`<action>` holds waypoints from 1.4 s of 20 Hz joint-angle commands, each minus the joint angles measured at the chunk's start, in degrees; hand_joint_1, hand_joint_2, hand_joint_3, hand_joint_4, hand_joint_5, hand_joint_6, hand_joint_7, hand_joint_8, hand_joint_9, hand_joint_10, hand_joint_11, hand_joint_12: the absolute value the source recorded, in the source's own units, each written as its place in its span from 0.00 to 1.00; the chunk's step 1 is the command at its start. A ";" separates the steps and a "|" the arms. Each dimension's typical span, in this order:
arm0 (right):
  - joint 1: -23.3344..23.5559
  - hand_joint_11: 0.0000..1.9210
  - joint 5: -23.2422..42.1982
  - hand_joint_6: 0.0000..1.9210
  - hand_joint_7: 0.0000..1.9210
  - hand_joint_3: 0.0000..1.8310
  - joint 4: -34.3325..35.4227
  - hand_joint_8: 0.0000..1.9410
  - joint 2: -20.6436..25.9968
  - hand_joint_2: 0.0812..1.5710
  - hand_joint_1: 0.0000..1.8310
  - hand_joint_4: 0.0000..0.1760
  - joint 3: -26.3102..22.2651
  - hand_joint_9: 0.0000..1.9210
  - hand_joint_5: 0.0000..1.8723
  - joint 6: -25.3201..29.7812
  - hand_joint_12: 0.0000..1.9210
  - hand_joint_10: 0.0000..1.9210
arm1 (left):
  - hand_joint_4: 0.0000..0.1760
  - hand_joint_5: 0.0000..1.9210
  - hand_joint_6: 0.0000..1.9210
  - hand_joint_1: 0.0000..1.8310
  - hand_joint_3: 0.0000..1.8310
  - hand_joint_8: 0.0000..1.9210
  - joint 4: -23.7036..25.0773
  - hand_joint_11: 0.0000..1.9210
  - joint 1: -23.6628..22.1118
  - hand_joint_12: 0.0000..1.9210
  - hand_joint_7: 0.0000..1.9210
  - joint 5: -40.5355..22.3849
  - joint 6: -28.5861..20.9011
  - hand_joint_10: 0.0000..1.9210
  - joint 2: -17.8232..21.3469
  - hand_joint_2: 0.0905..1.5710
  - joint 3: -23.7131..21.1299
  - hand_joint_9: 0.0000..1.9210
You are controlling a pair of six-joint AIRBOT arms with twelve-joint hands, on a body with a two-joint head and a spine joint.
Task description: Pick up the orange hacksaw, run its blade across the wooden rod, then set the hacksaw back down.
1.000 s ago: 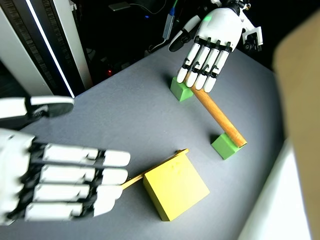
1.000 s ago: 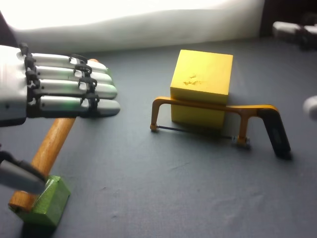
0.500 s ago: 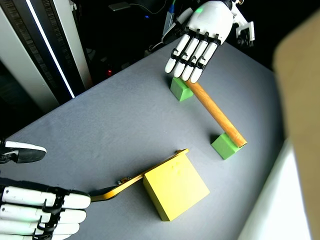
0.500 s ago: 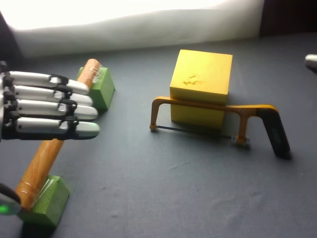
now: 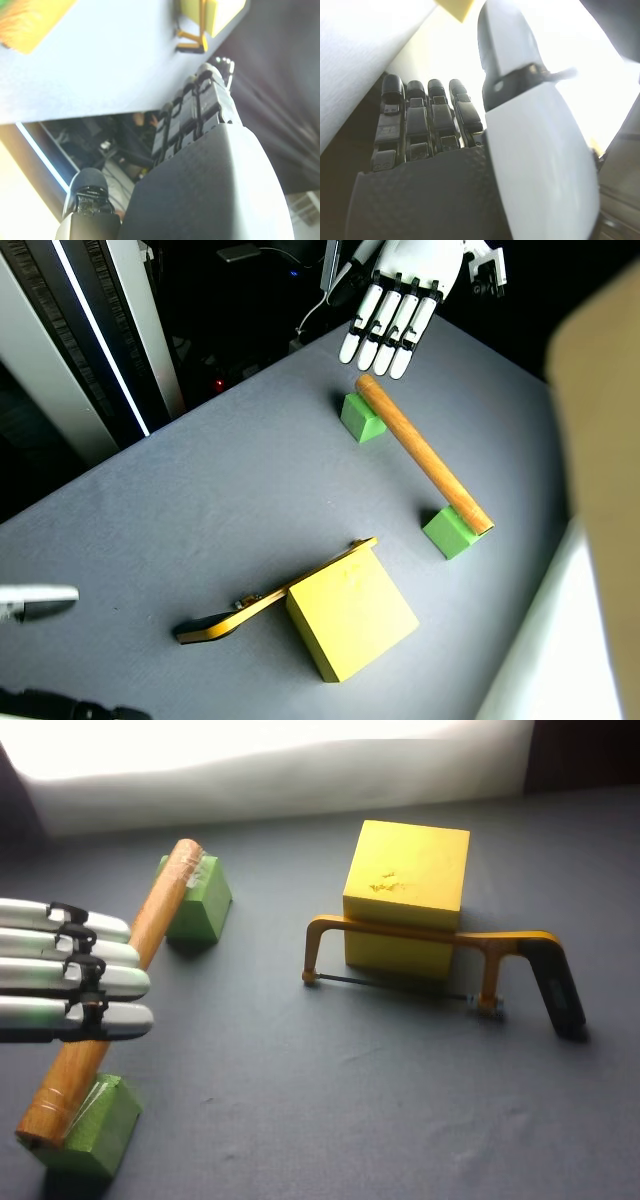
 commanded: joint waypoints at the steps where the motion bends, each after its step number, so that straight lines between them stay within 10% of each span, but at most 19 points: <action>1: -0.43 0.00 6.57 0.00 0.01 0.00 1.73 0.00 -0.40 0.69 0.55 0.00 0.57 0.02 0.01 1.40 0.23 0.00 | 0.00 0.03 0.00 0.00 0.00 0.00 -4.28 0.00 -0.11 0.07 0.02 -2.16 0.01 0.00 0.71 0.74 -0.37 0.02; 16: 2.55 0.00 15.46 0.00 0.01 0.00 -11.56 0.00 -14.45 0.70 0.51 0.00 19.26 0.03 0.01 18.38 0.22 0.00 | 0.00 0.04 0.00 0.00 0.00 0.00 -4.46 0.00 3.35 0.08 0.03 20.15 -3.53 0.00 3.29 0.75 -6.26 0.03; 19: 3.98 0.00 16.71 0.00 0.01 0.00 -11.54 0.00 -16.85 0.69 0.51 0.00 20.38 0.03 0.02 19.26 0.23 0.00 | 0.00 0.04 0.00 0.01 0.00 0.00 -11.12 0.00 3.60 0.11 0.03 25.17 -3.53 0.00 3.84 0.75 -7.99 0.03; 28: 5.73 0.00 16.79 0.01 0.02 0.00 -11.58 0.00 -21.37 0.69 0.57 0.00 23.77 0.03 0.03 17.94 0.22 0.00 | 0.00 0.03 0.00 0.00 0.00 0.00 -9.23 0.00 5.70 0.08 0.03 8.55 -3.44 0.00 3.85 0.75 -5.06 0.03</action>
